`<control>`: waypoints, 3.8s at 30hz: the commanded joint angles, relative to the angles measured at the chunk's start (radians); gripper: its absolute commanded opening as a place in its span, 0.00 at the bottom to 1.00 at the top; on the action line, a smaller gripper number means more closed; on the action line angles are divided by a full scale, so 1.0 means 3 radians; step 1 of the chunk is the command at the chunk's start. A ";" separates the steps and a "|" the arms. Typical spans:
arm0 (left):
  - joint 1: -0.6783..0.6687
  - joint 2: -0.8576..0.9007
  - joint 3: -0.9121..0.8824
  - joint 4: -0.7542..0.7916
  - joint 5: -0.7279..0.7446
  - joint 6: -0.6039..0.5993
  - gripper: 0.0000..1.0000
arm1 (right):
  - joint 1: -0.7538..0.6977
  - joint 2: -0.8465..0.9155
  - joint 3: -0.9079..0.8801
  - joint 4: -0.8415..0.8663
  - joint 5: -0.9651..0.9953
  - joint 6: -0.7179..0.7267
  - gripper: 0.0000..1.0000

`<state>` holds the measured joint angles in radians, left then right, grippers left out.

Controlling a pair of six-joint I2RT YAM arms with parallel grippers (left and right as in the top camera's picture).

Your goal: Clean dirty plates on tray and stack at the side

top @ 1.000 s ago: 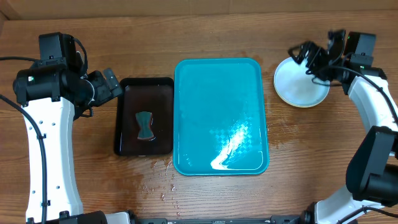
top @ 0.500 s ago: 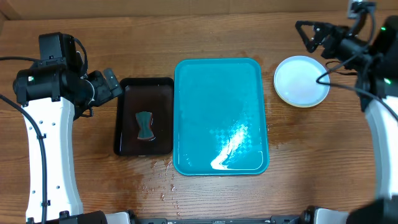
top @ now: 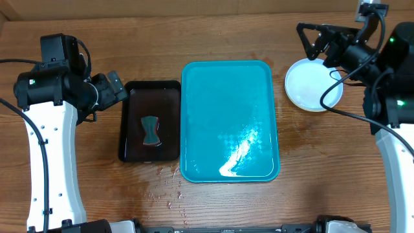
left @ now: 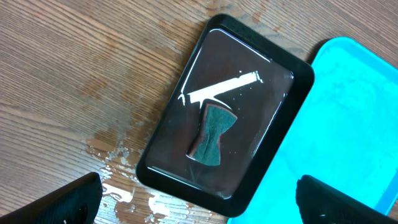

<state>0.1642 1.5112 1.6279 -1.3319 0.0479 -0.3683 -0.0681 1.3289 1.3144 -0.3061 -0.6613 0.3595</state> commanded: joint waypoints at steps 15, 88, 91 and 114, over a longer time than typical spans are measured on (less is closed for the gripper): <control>-0.0004 0.0018 0.0056 0.0004 -0.0023 -0.0019 1.00 | 0.0482 -0.0023 0.0010 -0.0013 0.0492 -0.0060 1.00; -0.0004 0.0018 0.0056 0.0004 -0.0023 -0.0019 1.00 | 0.0839 -0.4417 -0.4128 0.2263 0.2298 -0.0765 1.00; -0.0004 0.0018 0.0056 0.0004 -0.0023 -0.0019 1.00 | 0.0815 -0.4417 -0.4320 0.2255 0.2285 -0.0764 1.00; -0.0004 0.0018 0.0056 0.0004 -0.0022 -0.0019 1.00 | 0.0777 -0.4420 -0.4354 0.0741 0.2274 -0.0772 1.00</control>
<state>0.1642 1.5112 1.6279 -1.3315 0.0479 -0.3683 0.1699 0.0120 0.0181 -0.0902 0.0257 0.1524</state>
